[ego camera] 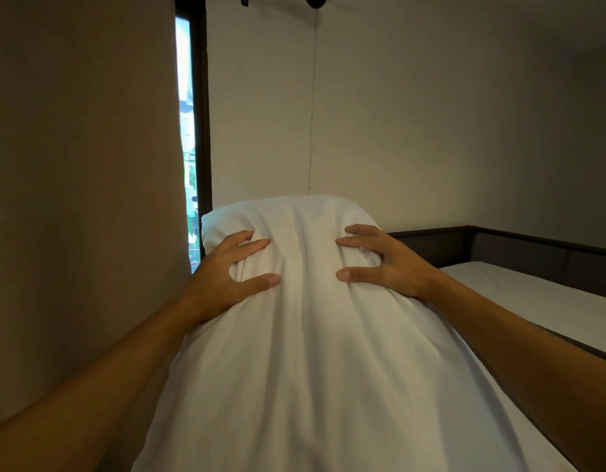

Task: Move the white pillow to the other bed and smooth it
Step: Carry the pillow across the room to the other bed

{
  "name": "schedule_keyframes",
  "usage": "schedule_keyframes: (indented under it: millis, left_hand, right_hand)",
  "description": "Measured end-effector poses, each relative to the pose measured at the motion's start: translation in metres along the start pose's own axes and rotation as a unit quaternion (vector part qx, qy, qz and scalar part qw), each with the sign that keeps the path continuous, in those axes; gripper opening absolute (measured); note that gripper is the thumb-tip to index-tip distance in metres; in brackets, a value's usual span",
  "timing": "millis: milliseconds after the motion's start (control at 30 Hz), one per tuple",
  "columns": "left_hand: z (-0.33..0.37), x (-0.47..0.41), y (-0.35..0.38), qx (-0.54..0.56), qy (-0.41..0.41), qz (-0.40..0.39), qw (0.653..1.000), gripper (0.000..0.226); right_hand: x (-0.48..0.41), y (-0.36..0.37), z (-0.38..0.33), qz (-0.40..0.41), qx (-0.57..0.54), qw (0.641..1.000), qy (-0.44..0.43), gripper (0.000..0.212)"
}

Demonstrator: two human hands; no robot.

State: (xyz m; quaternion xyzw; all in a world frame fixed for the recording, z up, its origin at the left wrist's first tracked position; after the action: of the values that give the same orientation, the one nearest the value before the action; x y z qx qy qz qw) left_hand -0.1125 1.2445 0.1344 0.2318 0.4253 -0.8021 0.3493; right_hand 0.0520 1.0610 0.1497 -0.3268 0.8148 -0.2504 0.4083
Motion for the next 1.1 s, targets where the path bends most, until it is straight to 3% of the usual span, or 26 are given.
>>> schedule_keyframes:
  millis: [400, 700, 933, 1100]
  left_hand:
    - [0.014, -0.125, 0.07, 0.004, 0.05, 0.011, 0.999, 0.081]
    - [0.052, -0.21, 0.114, 0.027, 0.106, 0.029, 0.994, 0.081]
    - [0.089, -0.272, 0.161, 0.066, 0.168, 0.001, 0.984, 0.08]
    - [0.097, -0.318, 0.215, 0.123, 0.205, -0.034, 0.971, 0.072]
  right_hand:
    - [-0.079, -0.079, 0.068, 0.044, 0.027, 0.999, -0.017, 0.074]
    - [-0.125, -0.163, 0.092, 0.096, 0.097, 0.99, -0.039, 0.063]
    - [-0.127, -0.226, 0.128, 0.153, 0.137, 0.979, -0.013, 0.076]
    - [-0.123, -0.256, 0.161, 0.191, 0.17, 0.966, 0.032, 0.072]
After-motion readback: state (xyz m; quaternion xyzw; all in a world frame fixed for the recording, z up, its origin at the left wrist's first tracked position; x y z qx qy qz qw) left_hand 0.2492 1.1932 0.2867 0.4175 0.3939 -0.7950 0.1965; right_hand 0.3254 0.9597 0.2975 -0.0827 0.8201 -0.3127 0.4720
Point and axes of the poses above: each hand's wrist, its own x-axis away from the middle knuckle, its own y-axis out of the palm, z = x × y, the point moved 10 cm from there along -x, towards the middle knuckle, and after that the axes turned 5 degrees about z, right-handed, at the moved point
